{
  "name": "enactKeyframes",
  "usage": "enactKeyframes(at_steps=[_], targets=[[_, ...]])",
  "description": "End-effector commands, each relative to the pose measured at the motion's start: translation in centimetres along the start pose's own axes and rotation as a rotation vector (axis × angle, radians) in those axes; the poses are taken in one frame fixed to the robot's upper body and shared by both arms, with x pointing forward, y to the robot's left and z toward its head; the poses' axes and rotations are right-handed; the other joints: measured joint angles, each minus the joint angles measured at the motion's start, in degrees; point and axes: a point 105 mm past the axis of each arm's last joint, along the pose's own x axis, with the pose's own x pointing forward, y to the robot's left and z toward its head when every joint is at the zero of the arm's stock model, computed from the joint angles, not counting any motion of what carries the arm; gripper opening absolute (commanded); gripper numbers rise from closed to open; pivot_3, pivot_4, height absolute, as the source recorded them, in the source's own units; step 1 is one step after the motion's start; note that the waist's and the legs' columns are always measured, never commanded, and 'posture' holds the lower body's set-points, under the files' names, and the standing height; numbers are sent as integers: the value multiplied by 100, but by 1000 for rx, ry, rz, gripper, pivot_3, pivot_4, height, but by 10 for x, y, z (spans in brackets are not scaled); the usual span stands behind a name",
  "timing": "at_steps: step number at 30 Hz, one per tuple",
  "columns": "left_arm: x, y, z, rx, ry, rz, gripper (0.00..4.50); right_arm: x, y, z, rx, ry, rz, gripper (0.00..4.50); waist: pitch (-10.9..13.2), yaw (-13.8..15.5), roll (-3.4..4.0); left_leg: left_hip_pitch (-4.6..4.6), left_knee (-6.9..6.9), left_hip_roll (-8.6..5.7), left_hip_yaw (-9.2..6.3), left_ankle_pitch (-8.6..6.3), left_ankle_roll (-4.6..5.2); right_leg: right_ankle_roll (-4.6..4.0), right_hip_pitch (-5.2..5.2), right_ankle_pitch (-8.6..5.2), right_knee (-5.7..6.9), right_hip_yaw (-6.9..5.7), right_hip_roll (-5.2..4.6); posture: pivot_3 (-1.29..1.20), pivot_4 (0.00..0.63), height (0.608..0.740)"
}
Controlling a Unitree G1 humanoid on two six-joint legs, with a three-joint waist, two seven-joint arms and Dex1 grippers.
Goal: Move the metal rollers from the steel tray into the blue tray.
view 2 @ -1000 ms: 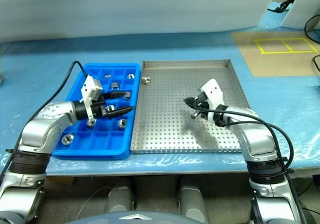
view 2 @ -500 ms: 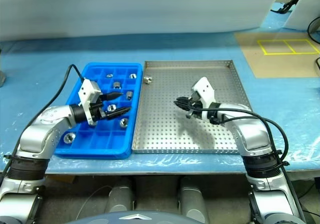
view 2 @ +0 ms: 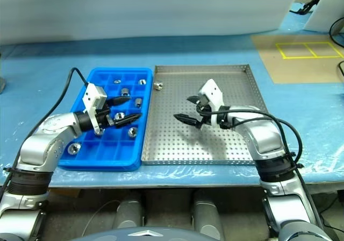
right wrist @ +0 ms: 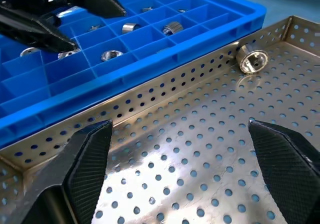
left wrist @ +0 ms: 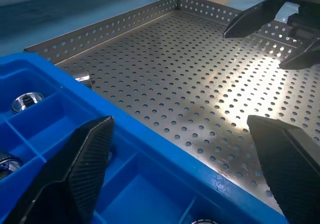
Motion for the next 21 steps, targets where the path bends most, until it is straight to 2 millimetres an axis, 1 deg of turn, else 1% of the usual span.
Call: enactKeyframes(at_steps=[1,5,7,10,12,17,19,21], targets=[[-2,10,13,55,-32,50,4500,9,-9,16,-58,-43,-34,4474,0,1,0,-1,2,0,0,0,0,-2,-1,1,2,0,0,-74,150,740],[-3,13,16,77,-29,66,4500,17,-3,24,-83,-67,14,4474,0,0,0,-2,1,0,-1,1,-3,-4,-1,2,3,-1,0,-65,150,740],[-5,15,16,81,-28,79,4500,17,-1,25,-86,-71,27,4474,0,4,0,-4,1,0,-1,2,-4,-5,-2,2,2,-1,0,-58,150,740],[-7,14,17,81,-30,76,4500,13,8,25,-87,-75,72,4474,0,18,0,-5,1,0,-1,2,-4,-5,-2,2,2,-1,0,-53,150,740],[-9,12,17,76,-28,67,4500,7,14,21,-84,-63,99,4474,0,26,0,-5,1,0,-1,1,-3,-5,-2,2,2,-1,0,-53,150,740],[-16,6,19,57,-28,25,4500,-11,26,-2,-68,24,143,4474,0,59,0,-4,1,0,-1,1,-2,-4,0,2,0,-1,-1,-54,150,740],[-20,5,18,52,-21,16,4500,-15,30,-6,-62,34,145,4474,0,62,0,-3,0,0,-1,-1,1,-4,0,2,0,-1,-1,-58,150,740],[-22,8,16,59,-6,30,4500,-16,28,-9,-55,40,123,4474,0,38,0,0,0,1,-1,-1,2,-2,-1,1,1,-1,0,-64,150,740]])
